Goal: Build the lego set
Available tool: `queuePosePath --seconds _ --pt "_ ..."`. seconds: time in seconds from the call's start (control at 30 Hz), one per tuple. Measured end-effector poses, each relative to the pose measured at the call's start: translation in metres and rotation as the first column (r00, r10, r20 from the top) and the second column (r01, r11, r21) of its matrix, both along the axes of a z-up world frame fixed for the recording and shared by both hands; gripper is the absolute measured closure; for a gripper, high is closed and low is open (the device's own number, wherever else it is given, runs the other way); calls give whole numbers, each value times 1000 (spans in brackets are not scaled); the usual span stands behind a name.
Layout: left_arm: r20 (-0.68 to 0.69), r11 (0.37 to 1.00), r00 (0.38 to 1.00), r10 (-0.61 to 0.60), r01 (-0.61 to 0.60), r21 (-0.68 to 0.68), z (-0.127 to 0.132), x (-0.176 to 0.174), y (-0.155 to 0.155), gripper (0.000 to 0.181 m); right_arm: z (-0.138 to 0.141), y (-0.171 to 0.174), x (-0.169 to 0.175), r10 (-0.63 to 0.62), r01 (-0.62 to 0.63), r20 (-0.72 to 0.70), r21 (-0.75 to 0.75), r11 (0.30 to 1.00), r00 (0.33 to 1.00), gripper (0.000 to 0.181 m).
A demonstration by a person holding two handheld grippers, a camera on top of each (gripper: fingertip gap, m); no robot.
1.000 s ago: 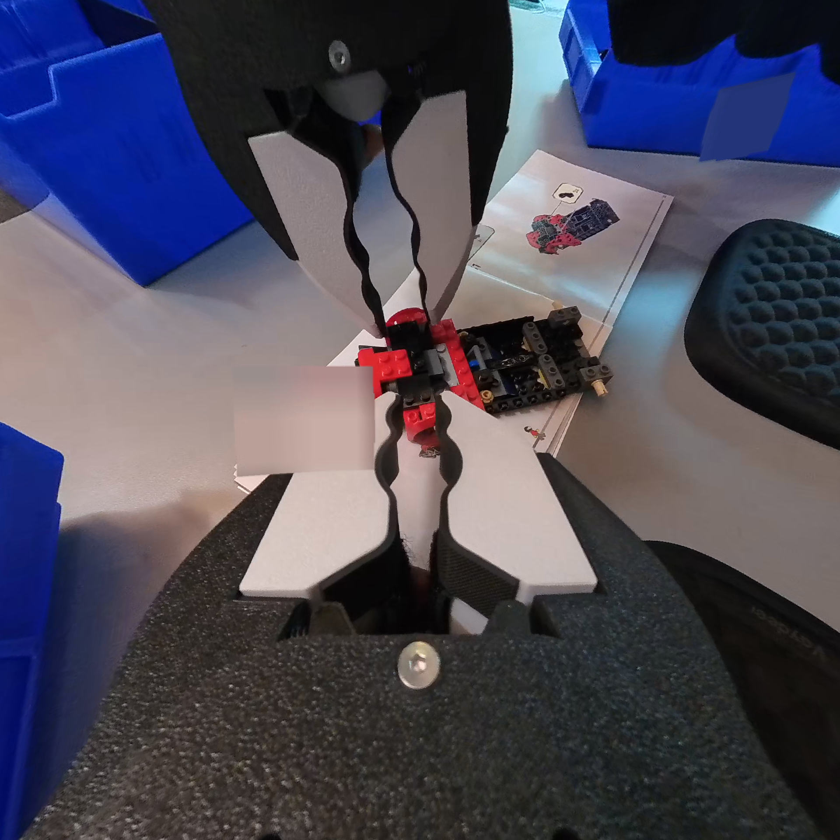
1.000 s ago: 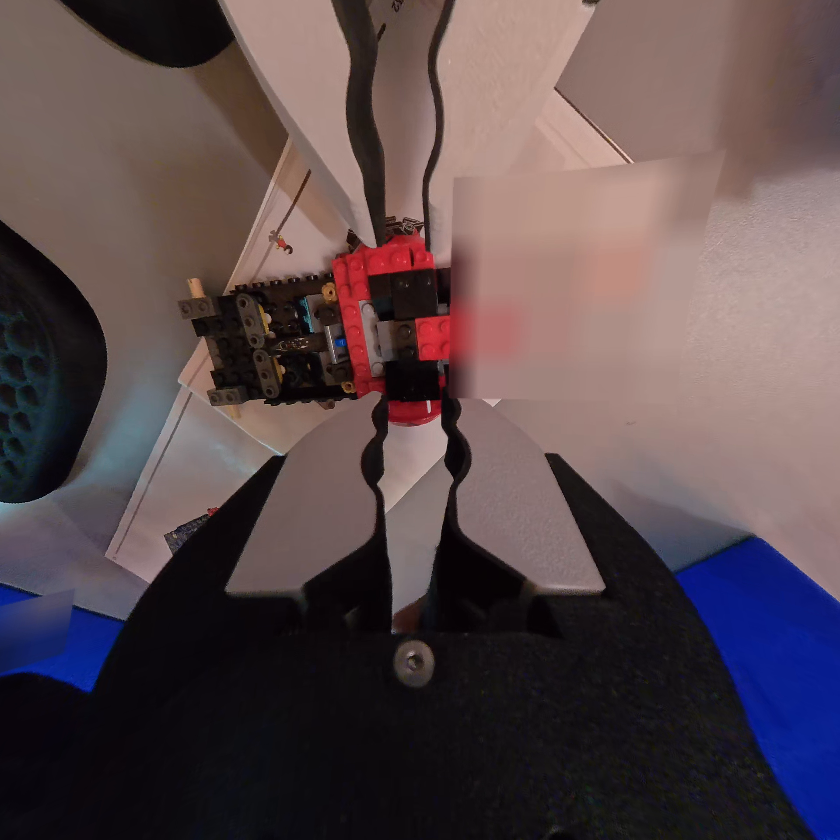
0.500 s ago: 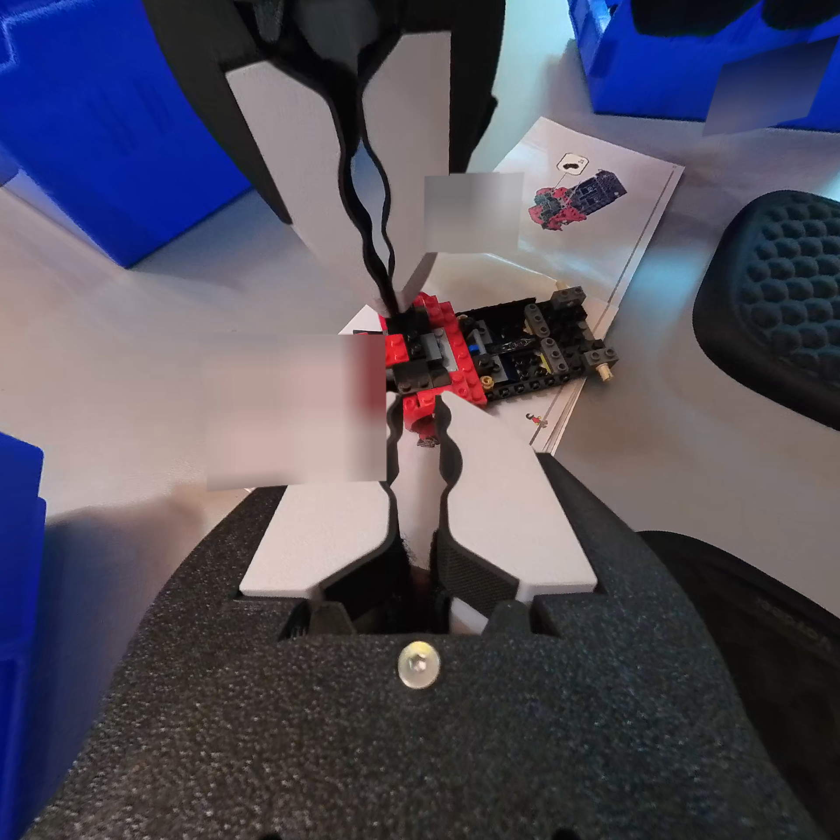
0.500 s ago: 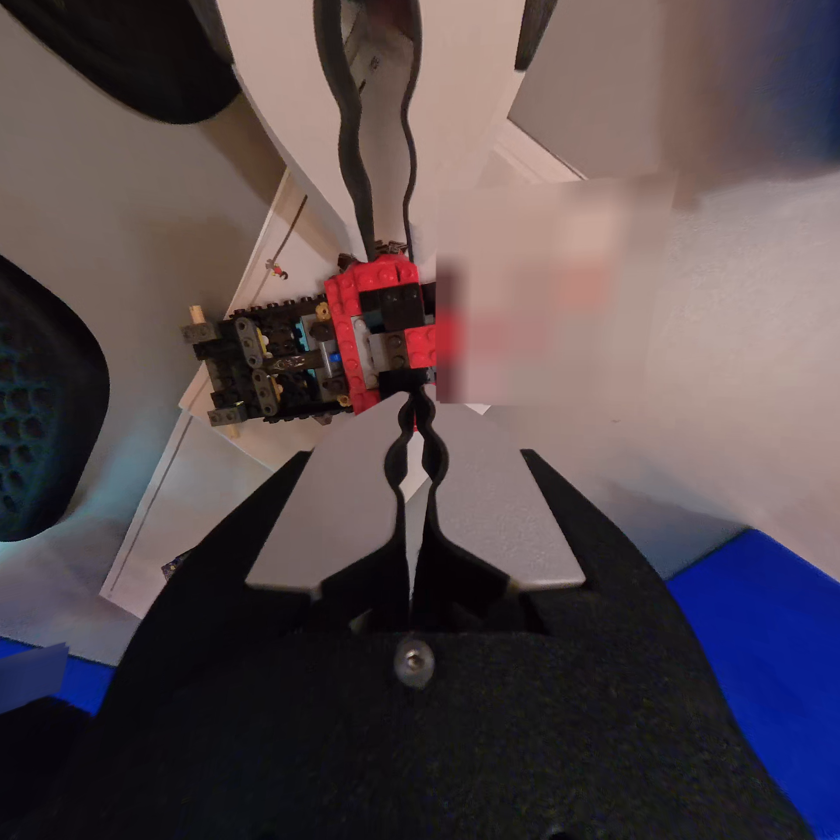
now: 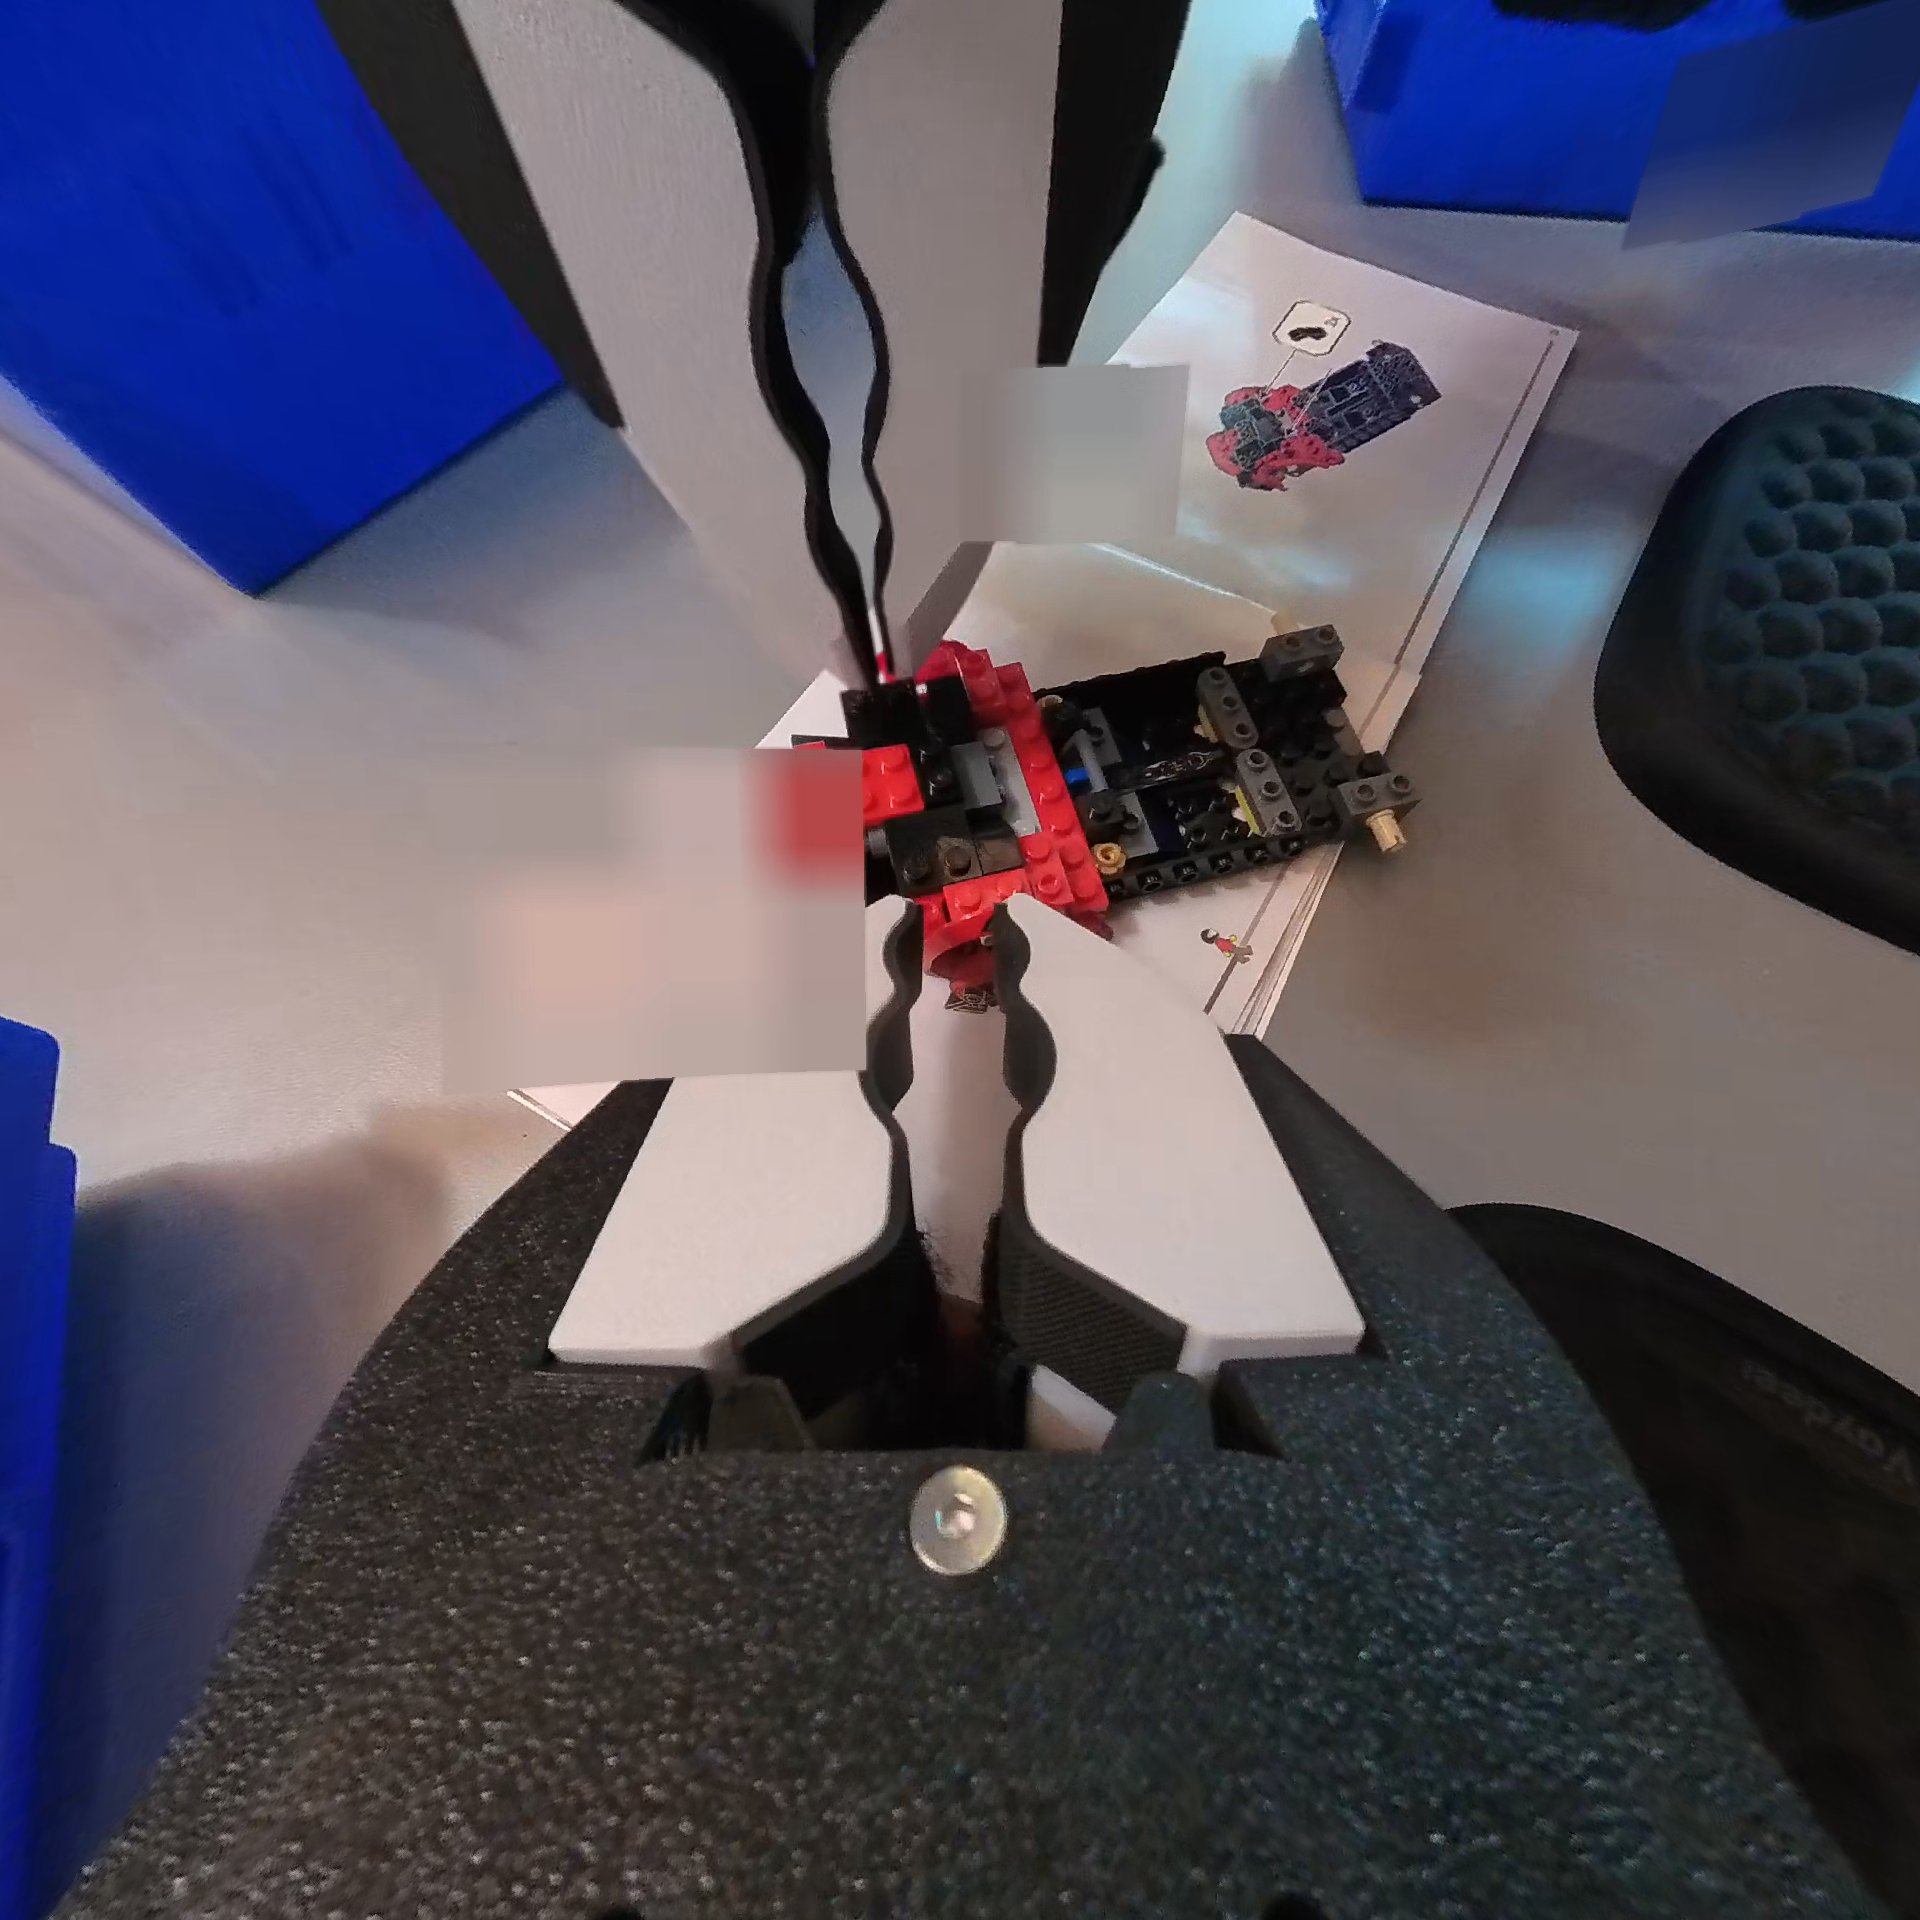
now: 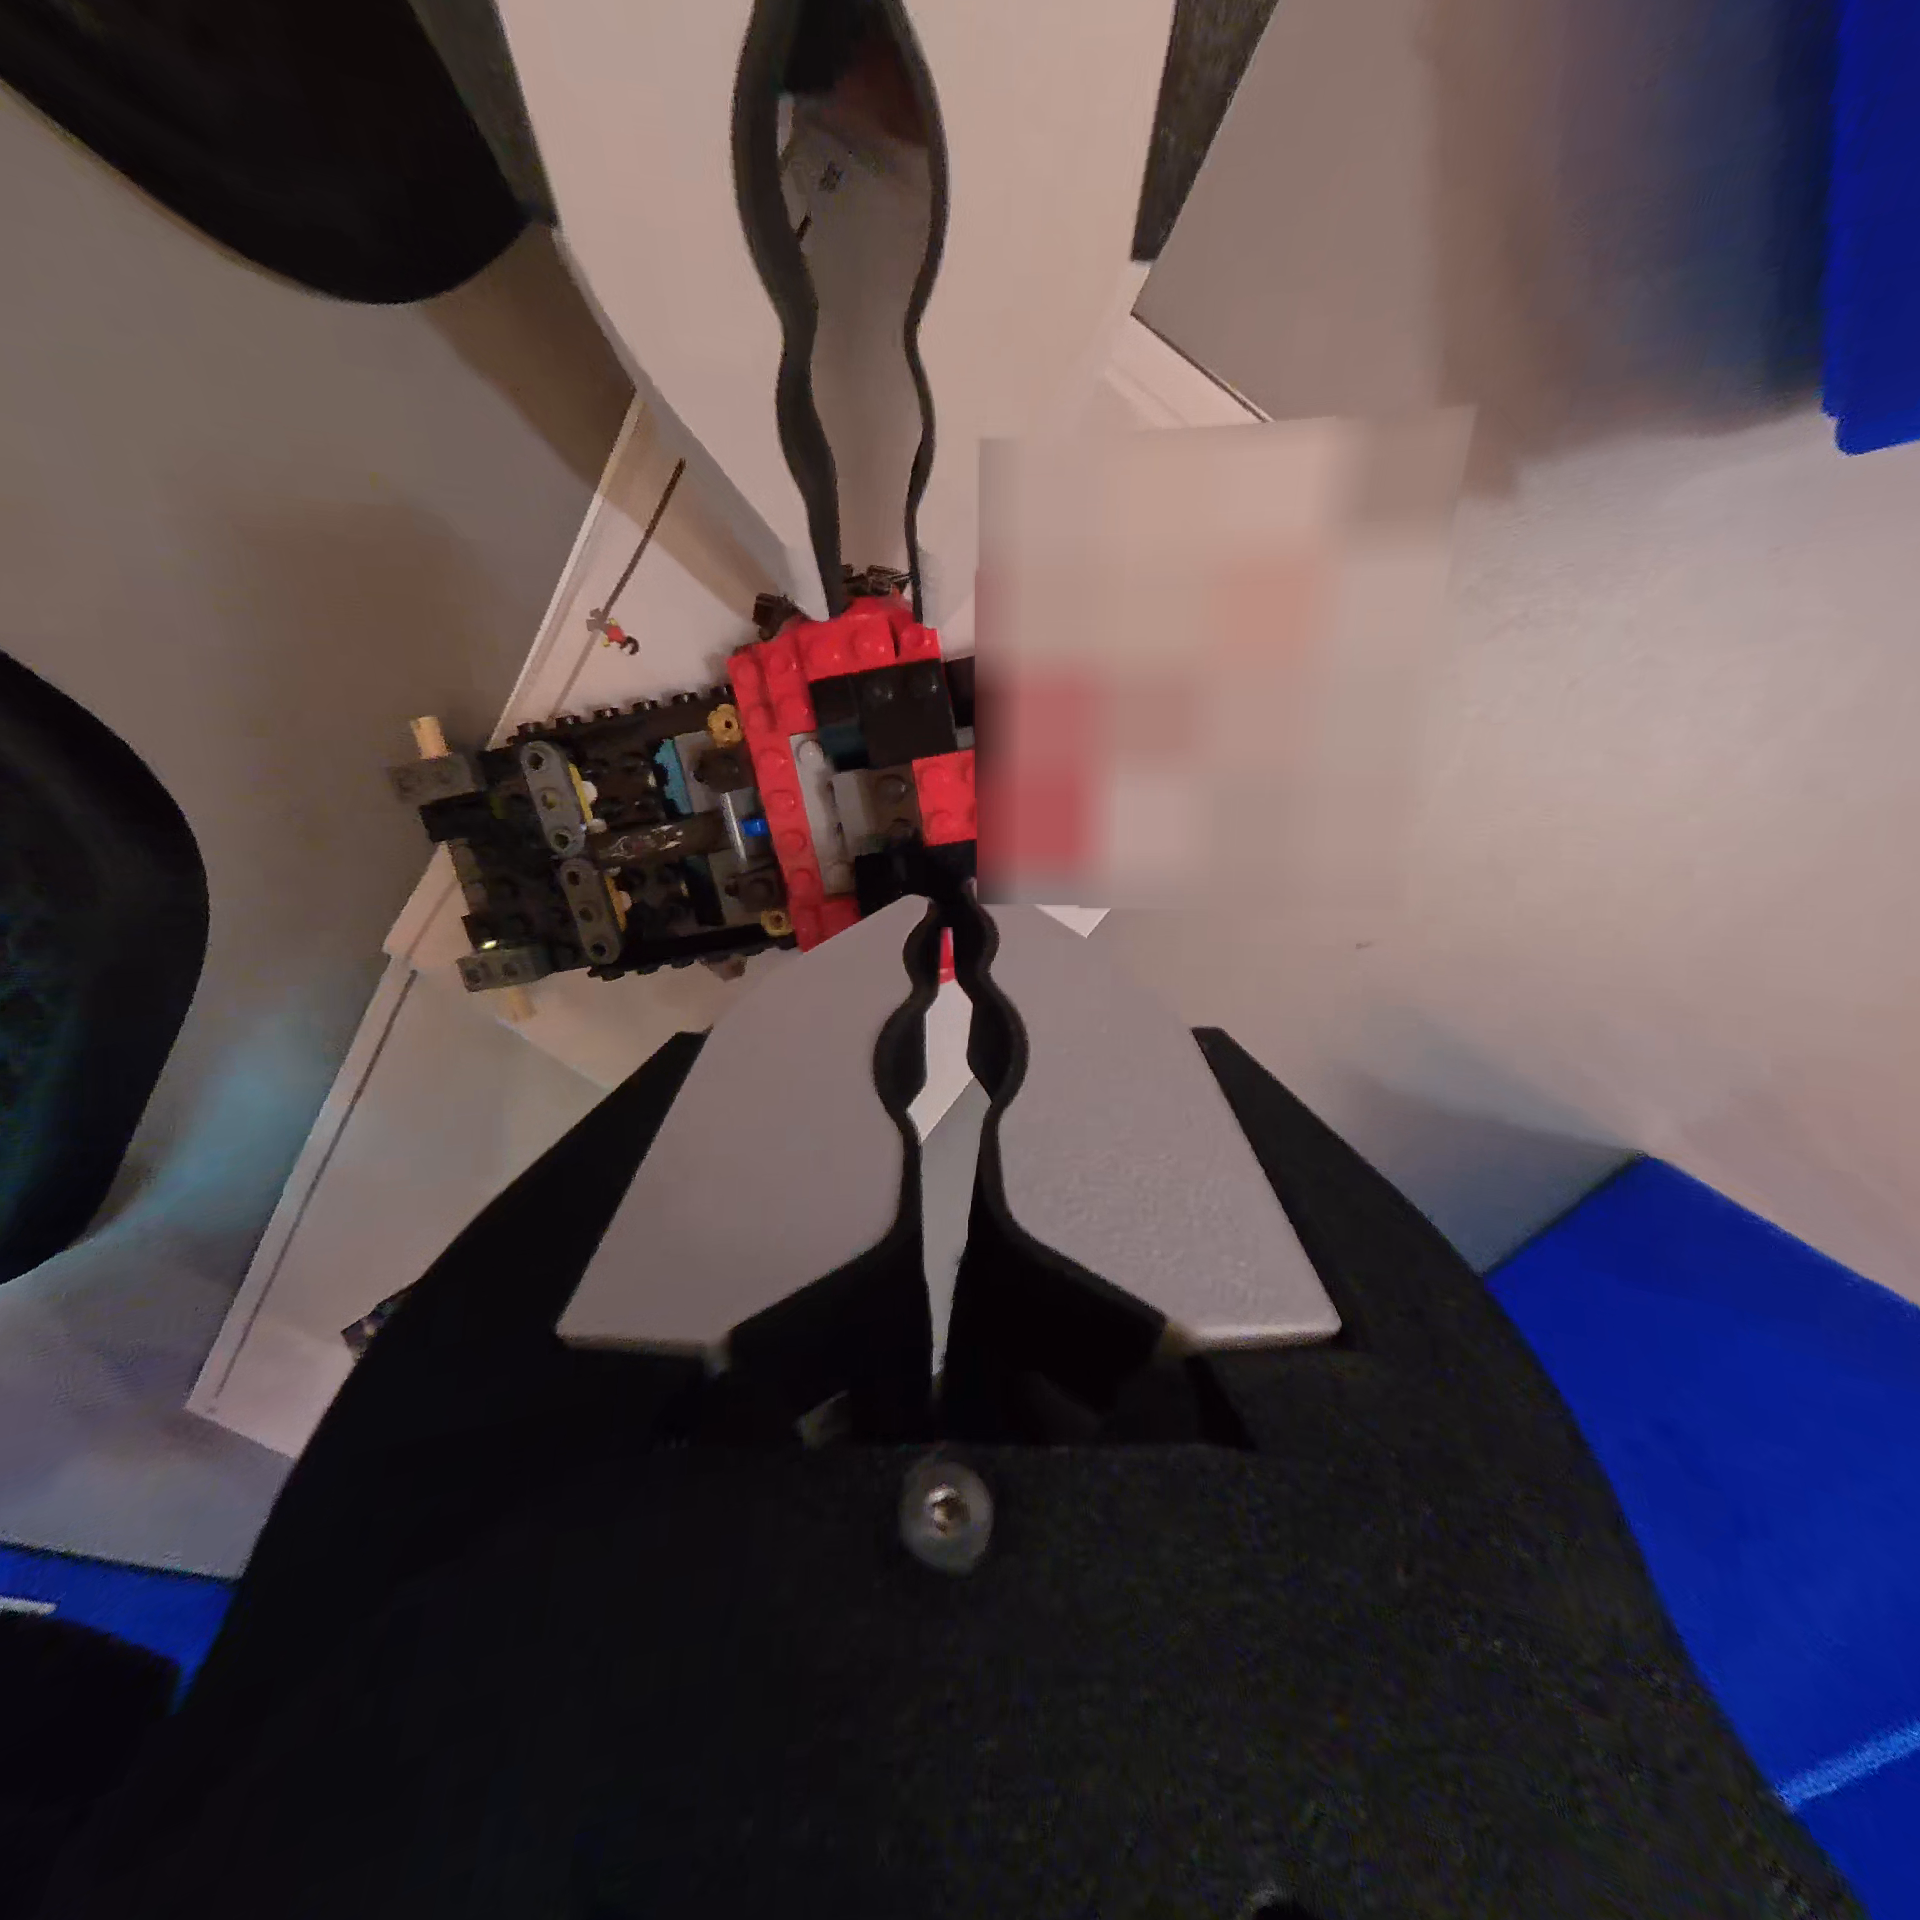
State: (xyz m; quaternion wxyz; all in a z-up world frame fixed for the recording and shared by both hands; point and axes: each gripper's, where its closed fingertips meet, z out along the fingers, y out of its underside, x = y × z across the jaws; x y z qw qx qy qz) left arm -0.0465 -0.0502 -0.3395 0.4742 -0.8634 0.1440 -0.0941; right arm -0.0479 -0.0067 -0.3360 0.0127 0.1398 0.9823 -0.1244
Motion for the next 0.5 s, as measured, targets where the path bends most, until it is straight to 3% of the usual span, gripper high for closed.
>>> queuePosePath --seconds 0.27,0.5 --pt "-1 1000 1000 -1 1 0 0 0 0 169 -3 3 -5 -39 39 -11 -14 999 999 177" --pt "2 1000 1000 -1 1 -1 0 0 0 169 -7 4 -1 -50 51 80 -17 999 996 177"
